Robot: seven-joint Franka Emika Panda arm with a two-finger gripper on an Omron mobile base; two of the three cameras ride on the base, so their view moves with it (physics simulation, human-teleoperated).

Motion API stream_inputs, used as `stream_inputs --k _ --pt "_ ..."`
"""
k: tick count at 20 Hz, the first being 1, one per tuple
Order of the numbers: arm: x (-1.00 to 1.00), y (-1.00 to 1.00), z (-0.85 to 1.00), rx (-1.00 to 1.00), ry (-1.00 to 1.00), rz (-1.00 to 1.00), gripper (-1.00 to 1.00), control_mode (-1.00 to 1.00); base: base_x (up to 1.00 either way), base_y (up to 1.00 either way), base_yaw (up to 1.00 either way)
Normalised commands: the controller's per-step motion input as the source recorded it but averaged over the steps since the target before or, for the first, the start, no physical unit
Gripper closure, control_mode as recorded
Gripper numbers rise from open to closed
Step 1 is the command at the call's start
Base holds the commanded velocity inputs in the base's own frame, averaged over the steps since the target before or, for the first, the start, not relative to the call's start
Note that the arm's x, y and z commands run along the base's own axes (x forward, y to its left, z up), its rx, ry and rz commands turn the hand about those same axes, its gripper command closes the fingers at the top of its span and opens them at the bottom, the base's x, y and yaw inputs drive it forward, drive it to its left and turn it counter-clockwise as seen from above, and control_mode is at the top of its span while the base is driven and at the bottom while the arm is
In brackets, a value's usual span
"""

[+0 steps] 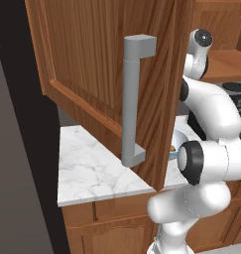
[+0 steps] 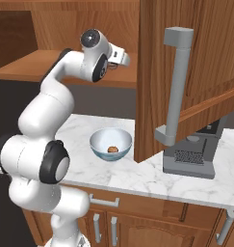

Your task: Open the cabinet. Pick the tangerine and tangerine from the cabinet and place them into the bowl. Then close the cabinet.

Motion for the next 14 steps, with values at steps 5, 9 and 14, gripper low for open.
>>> stream_inputs --k 5,9,14 --pt "0.28 0.00 -0.03 0.00 0.00 0.00 -1.00 -1.00 0.00 0.00 0.00" --pt "0.21 0.00 -0.12 0.00 0.00 0.00 -1.00 -1.00 0.00 0.00 0.00" --pt "0.12 0.00 -0.19 0.00 0.00 0.00 -1.00 -1.00 0.00 0.00 0.00"
